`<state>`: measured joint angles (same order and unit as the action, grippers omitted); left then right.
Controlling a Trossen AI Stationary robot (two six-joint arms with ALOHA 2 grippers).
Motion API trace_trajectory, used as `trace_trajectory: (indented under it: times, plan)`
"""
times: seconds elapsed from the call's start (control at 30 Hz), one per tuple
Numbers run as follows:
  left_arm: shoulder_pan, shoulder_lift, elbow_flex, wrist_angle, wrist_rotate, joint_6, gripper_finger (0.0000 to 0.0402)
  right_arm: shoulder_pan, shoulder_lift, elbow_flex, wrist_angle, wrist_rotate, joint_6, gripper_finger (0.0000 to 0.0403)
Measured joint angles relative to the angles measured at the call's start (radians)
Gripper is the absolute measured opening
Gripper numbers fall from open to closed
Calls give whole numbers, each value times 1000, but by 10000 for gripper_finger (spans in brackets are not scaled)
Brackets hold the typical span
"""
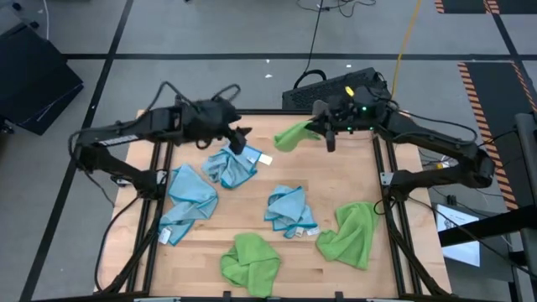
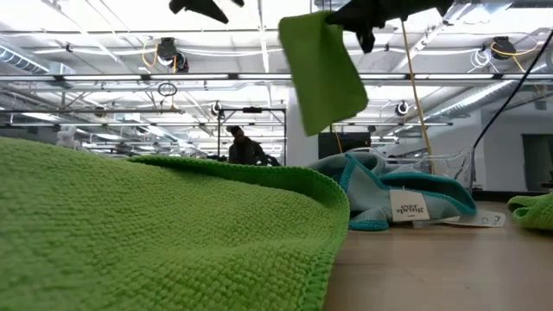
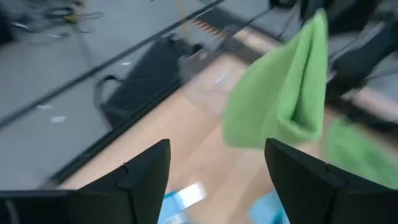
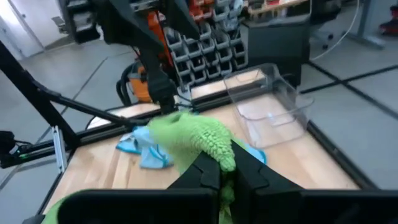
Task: Sort microfiber towel by color & place in baskets
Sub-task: Put the top green towel into the right transparent bin
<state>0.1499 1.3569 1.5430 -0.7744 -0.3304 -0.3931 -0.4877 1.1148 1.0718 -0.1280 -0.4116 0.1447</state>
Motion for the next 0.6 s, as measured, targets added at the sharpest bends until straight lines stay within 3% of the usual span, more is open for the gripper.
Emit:
trace_trajectory:
  times: [0.17,0.43,0.6]
  plan:
    - [84,-2,-1,37,200,-35,264,-10,-45,32,-81,74,23,0]
    - [132,-1,-1,46,210,-54,264,-46,-33,235,-294,155,-12,0]
    - [132,-1,-1,46,210,-21,264,-92,-18,329,-340,250,55,0]
